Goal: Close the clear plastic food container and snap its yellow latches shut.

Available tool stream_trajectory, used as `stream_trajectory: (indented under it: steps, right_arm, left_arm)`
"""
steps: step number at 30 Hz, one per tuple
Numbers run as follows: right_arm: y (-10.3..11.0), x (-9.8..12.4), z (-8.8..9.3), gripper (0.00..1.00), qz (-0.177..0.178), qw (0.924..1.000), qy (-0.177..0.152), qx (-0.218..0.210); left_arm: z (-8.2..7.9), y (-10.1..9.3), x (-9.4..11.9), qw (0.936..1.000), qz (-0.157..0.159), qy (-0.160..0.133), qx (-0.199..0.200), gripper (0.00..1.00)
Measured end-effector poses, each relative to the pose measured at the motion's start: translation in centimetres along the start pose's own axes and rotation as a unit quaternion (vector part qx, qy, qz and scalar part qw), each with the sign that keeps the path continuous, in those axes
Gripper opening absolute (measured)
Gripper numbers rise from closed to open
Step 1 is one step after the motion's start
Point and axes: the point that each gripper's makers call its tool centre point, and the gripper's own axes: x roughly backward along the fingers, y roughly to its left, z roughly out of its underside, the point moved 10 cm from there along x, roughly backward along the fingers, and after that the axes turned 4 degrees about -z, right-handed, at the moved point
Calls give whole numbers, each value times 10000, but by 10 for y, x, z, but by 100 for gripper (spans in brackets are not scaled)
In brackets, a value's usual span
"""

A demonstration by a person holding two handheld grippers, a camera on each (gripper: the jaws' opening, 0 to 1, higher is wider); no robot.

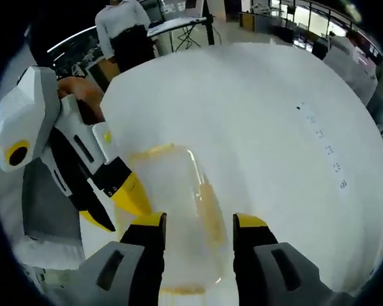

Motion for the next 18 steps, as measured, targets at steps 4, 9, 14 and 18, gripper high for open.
stream_trajectory:
  steps: [4, 9, 14, 18]
  right_arm:
    - [-7, -2, -1, 40, -143, 9999, 77, -30]
    - [-4, -3, -2, 33, -389, 9991, 181, 55]
    - [-3, -3, -1, 33, -443, 9986, 271, 35]
    - [0, -3, 0, 33, -493, 9983, 297, -3]
  left_arm:
    - [0, -1, -1, 9999, 18, 37, -138, 33]
    - [1, 0, -2, 9994, -25, 107, -317, 31]
    - [1, 0, -3, 9986, -15, 130, -504, 31]
    - [2, -1, -4, 9978, -55, 166, -634, 31]
